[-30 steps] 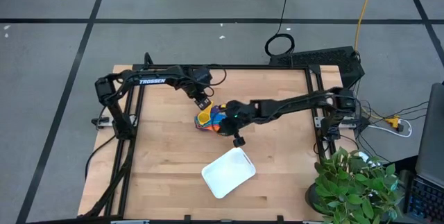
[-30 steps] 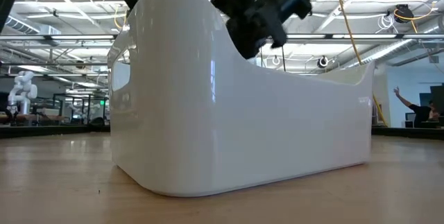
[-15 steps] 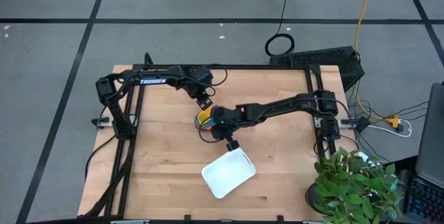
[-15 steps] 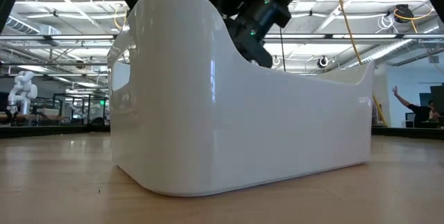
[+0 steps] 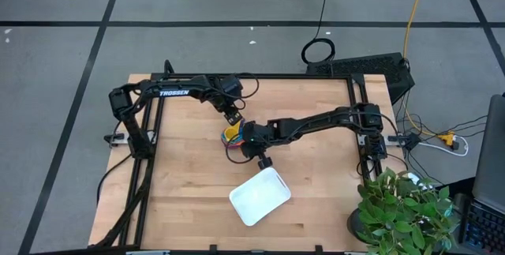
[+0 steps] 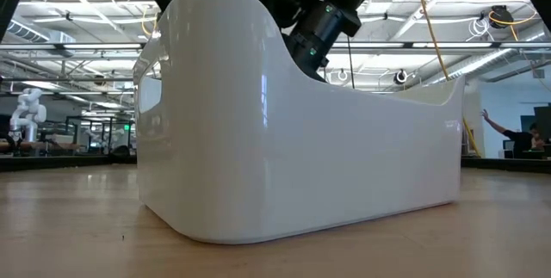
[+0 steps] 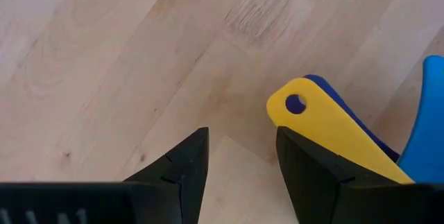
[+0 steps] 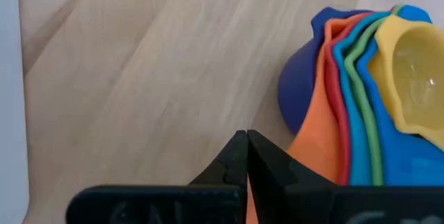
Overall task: Nest measuring cups in basket
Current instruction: Adjust nested measuring cups
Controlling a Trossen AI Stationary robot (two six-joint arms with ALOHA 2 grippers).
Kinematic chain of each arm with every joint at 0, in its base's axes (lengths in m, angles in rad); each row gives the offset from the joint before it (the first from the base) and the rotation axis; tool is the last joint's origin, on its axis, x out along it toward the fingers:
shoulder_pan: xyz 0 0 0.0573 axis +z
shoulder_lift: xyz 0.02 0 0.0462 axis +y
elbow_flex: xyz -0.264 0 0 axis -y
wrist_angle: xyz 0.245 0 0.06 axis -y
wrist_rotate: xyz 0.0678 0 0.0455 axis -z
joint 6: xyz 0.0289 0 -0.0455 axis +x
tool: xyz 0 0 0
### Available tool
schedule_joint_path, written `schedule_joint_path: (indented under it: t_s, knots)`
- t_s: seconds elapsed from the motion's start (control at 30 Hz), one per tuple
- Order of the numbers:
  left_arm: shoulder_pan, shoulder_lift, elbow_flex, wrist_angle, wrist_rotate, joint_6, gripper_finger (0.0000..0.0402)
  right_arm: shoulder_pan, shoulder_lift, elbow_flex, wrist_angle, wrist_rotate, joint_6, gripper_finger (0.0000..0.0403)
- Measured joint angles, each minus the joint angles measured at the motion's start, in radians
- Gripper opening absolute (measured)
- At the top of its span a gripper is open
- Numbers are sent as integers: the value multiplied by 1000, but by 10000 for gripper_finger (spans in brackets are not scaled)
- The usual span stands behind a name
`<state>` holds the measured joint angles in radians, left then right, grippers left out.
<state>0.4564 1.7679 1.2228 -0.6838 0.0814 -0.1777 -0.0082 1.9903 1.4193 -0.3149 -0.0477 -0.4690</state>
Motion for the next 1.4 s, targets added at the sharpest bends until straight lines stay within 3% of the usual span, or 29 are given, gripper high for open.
schedule_joint_path:
  t_s: [0.4, 0.6, 1.0, 1.4]
  knots:
    - [3, 0, 0, -1, 0, 42, 170, -3, -37, -1, -88, -5, 11, 0]
    - [22, 0, 0, -27, 1, 95, 170, -3, -56, -1, -116, -60, -20, 0]
    - [49, 0, 0, -19, 130, 259, 170, -20, -54, -68, -93, -27, -84, 0]
    - [14, 0, 0, -19, 150, 270, 170, -94, -53, -75, -48, 26, -77, 0]
